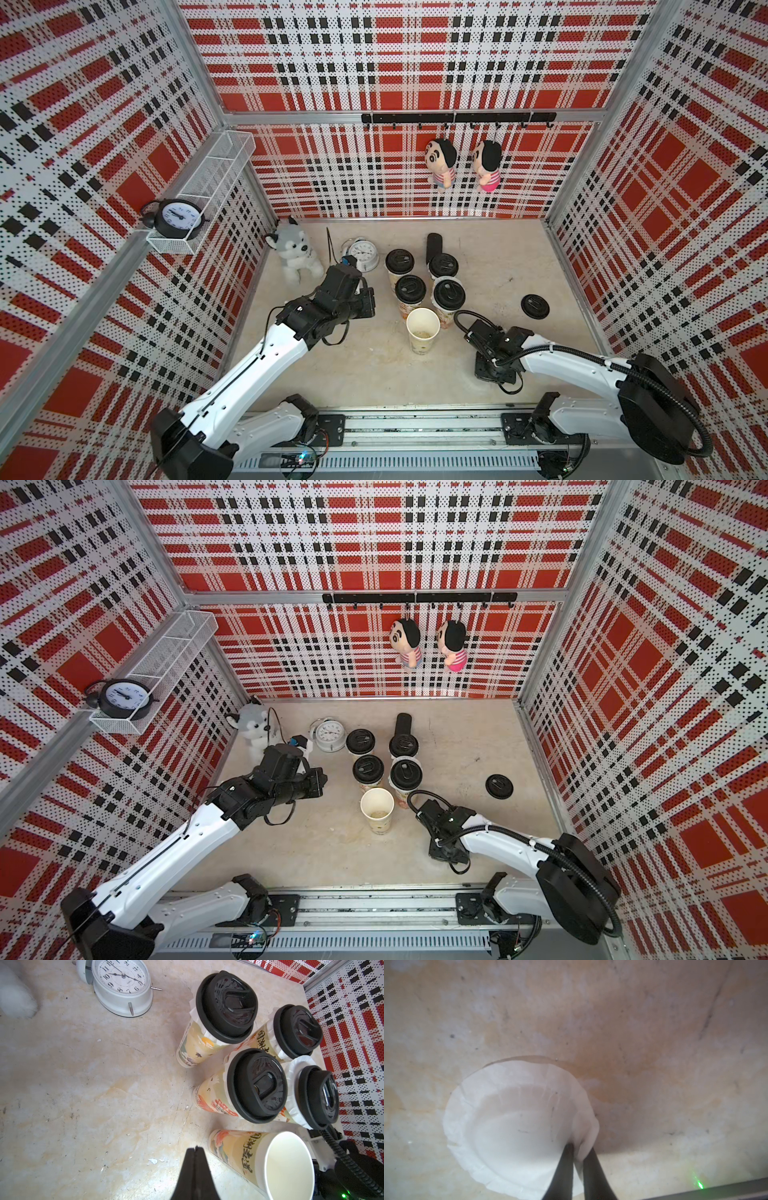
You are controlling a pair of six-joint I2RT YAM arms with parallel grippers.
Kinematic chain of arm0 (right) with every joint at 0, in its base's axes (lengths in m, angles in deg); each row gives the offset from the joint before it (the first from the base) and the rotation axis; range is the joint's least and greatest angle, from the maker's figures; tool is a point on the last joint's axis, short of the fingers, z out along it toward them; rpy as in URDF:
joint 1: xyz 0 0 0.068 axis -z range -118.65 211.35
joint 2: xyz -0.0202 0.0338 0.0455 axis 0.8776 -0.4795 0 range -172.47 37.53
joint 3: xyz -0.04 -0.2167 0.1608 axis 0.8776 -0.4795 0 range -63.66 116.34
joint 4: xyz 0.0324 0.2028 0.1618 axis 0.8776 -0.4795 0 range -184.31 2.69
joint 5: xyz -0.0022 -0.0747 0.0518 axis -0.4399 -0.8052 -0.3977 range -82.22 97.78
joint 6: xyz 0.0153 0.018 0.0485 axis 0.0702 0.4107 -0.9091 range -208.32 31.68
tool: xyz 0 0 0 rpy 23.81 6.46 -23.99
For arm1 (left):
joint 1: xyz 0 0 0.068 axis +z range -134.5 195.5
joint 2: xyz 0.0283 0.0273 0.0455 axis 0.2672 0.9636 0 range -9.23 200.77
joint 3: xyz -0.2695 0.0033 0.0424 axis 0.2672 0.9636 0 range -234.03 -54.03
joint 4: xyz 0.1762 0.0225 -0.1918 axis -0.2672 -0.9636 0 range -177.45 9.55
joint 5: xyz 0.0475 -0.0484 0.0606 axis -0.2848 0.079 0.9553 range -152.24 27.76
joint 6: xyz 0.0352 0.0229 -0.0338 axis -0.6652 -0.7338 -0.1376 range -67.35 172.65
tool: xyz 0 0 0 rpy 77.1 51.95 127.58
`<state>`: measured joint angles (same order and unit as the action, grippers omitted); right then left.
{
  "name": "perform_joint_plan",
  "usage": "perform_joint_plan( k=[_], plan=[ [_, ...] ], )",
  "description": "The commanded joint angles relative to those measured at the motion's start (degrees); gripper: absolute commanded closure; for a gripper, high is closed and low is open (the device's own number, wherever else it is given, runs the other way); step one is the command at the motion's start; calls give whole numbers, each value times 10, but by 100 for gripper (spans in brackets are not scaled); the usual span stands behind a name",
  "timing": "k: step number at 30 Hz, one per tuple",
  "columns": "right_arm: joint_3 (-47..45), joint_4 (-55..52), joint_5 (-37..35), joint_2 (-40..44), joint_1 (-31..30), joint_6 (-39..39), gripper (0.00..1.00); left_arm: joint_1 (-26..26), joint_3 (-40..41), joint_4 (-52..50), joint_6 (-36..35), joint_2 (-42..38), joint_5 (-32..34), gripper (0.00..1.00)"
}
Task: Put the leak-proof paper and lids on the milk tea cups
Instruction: Pick up the leak-proof paper from the center of the board.
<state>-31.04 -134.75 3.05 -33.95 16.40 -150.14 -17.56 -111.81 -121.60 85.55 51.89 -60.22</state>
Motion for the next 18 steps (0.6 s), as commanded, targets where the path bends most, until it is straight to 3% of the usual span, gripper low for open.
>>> perform_joint_plan(
  k=[1, 5, 12, 18],
  plan=[
    [-22, 1, 5, -11, -3, -8, 89, 6, 3, 8, -10, -14, -7, 100],
    [-6, -28, -10, 17, -3, -12, 100, 8, 1, 3, -9, -18, -6, 100],
    [66, -133, -36, 99, -4, -3, 100, 10, -4, -4, -5, -25, -1, 100],
    [211, -200, -19, 188, -8, 68, 100, 11, -6, -17, -1, -34, 12, 100]
  ],
)
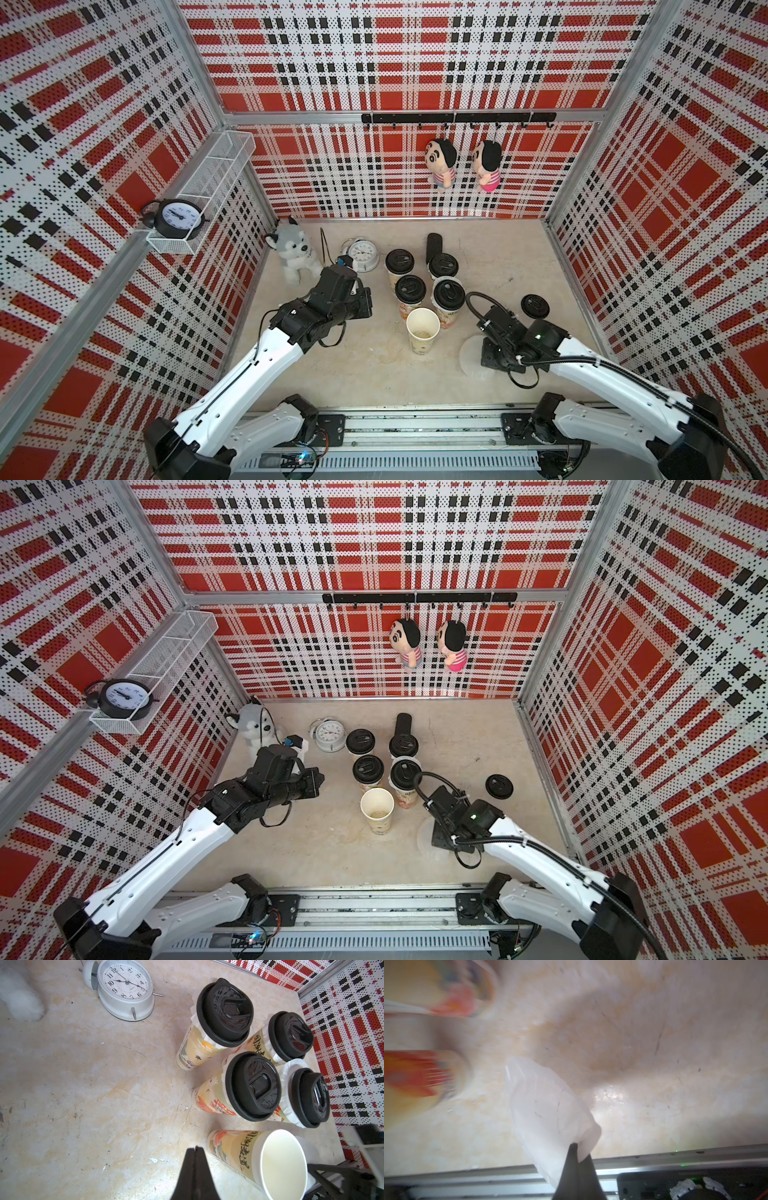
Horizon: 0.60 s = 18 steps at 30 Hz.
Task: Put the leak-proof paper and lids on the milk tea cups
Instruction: Pick up the leak-proof paper from the center of the board, then place the leak-proof paper at the cup.
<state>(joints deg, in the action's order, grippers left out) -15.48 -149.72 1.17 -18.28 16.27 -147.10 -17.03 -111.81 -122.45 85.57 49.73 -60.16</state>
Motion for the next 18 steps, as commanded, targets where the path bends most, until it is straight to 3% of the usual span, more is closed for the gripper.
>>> perform_joint_plan(
  k=[1, 8, 18],
  plan=[
    [82, -48, 13, 36, -8, 55, 100, 5, -4, -9, -2, -13, 14, 100],
    [212, 27, 91, -39, -13, 146, 100, 6, 1, -9, 2, -16, 22, 100],
    [267, 114, 143, -189, -21, 189, 100, 11, 5, -11, -3, -14, 23, 100]
  ],
)
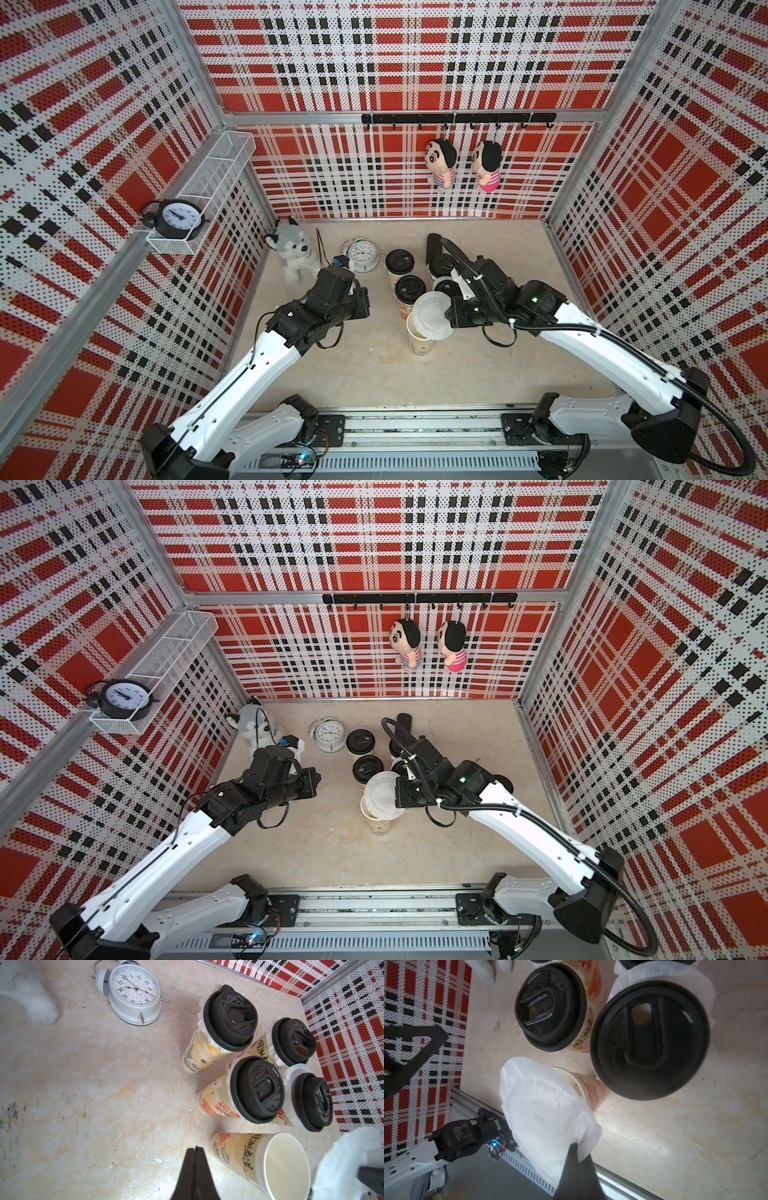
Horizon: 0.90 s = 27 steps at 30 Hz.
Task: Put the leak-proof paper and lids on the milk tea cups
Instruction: Place the leak-proof paper at the cup.
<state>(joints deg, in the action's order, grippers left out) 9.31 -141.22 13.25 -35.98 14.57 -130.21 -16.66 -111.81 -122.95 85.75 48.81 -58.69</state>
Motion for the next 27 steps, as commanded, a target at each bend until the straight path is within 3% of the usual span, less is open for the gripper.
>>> perform_joint_plan(
  k=[1, 27],
  plan=[
    [22, 31, 26, -22, -4, 21, 100, 8, 5, -6, -5, -4, 8, 100],
    [3, 10, 49, -58, -5, 3, 100, 9, 16, -7, -8, -12, 0, 100]
  ],
)
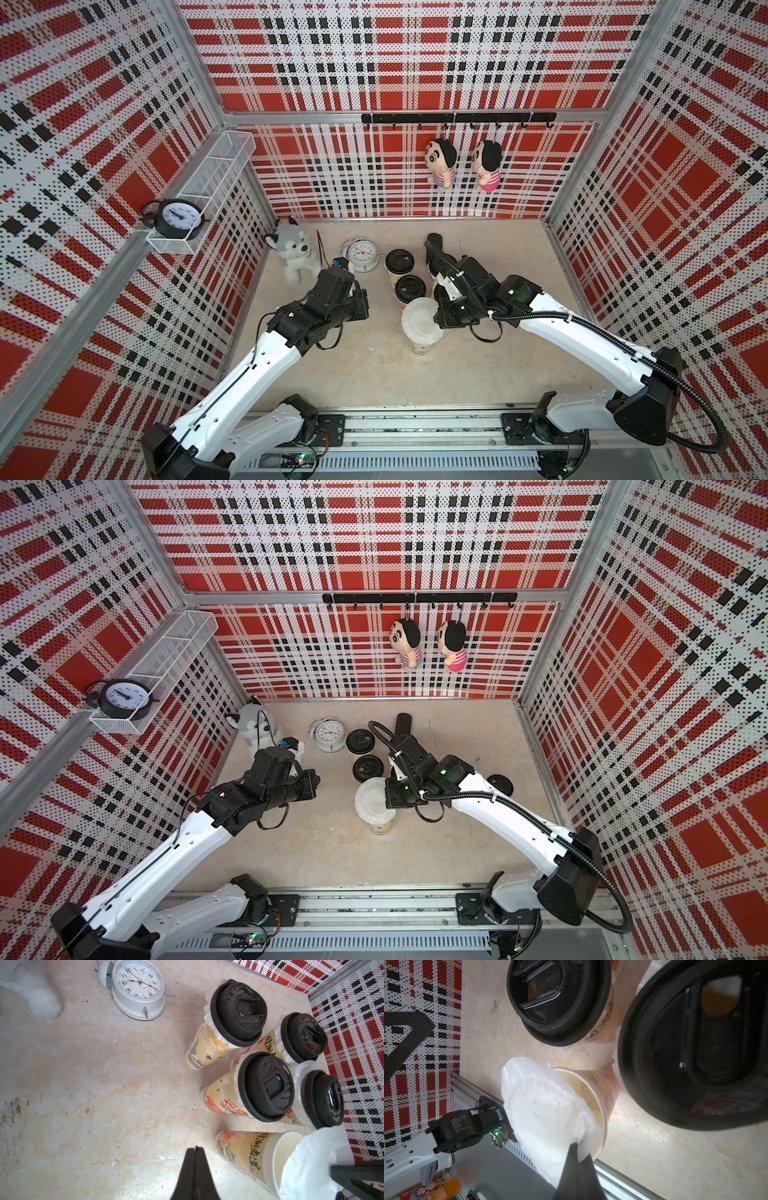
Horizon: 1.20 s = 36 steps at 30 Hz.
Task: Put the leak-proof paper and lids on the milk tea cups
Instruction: Place the leak-proof paper at the cup.
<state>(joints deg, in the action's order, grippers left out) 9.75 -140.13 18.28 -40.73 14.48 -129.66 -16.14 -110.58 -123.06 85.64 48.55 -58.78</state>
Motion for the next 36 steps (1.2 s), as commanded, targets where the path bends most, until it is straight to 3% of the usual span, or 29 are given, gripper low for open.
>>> perform_joint_plan(
  k=[1, 11, 18, 31, 36],
  plan=[
    [0, 0, -1, -13, -3, -1, 100, 5, 4, -6, -6, -9, 1, 100],
    [4, -6, -14, -25, -3, -2, 96, 6, 6, -6, -9, -9, -1, 100],
    [8, -9, -21, -28, -3, -2, 83, 7, 6, -7, -10, -9, -2, 100],
    [15, -9, -29, -24, -3, -6, 68, 7, 6, -12, -10, -14, -3, 100],
    [21, -8, -30, -20, -3, -7, 68, 8, 6, -13, -10, -16, -1, 100]
  ],
)
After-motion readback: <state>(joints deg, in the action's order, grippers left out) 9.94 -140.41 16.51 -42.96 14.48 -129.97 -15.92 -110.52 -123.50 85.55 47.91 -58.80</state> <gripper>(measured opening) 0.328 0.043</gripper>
